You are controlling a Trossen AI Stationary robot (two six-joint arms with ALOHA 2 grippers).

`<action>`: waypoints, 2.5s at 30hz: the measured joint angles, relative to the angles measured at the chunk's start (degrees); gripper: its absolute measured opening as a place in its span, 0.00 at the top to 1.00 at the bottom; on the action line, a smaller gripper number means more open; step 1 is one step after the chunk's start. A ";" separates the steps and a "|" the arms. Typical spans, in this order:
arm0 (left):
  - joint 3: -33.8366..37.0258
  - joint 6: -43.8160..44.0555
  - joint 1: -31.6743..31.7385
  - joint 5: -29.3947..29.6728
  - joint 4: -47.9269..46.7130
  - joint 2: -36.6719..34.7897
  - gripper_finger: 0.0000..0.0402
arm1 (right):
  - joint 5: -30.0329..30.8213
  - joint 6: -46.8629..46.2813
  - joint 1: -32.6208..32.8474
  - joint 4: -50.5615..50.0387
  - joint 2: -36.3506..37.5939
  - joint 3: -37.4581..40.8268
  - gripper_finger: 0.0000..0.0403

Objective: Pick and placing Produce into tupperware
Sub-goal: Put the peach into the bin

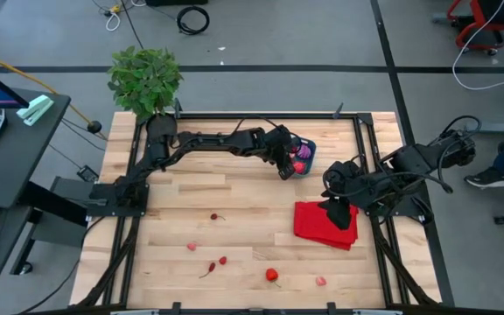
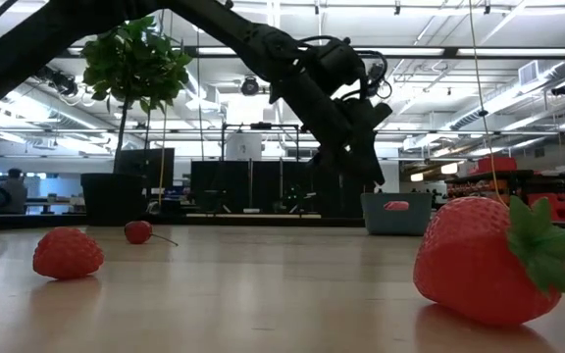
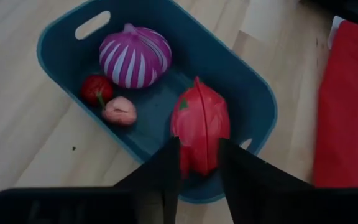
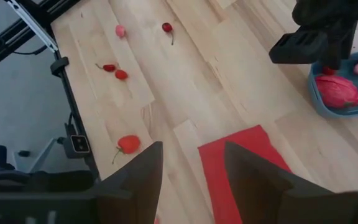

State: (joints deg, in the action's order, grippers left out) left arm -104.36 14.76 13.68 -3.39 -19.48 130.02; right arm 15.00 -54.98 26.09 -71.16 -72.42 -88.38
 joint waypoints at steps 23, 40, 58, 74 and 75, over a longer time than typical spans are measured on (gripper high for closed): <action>-0.02 -0.99 -3.95 -13.58 -45.97 -20.11 0.70 | 0.08 1.56 -0.02 0.02 0.00 0.05 0.56; 18.05 2.78 -24.06 -7.26 -55.33 -20.83 0.47 | 0.20 1.62 -0.02 0.02 -0.02 0.05 0.56; 27.98 6.66 -22.64 6.36 -39.78 -20.83 0.42 | 2.99 -2.11 -0.02 0.04 -0.02 0.05 0.56; 27.78 6.62 -23.02 3.32 -39.03 -20.83 0.43 | -21.15 -10.51 5.68 7.92 -9.03 10.55 0.55; 27.78 6.58 -22.77 3.32 -39.02 -20.83 0.43 | -24.10 -11.92 6.62 7.83 -9.95 11.89 0.54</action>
State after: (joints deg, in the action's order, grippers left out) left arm -76.58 21.34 -9.09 -0.08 -58.50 109.19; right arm -9.10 -66.90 32.70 -63.32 -82.37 -76.49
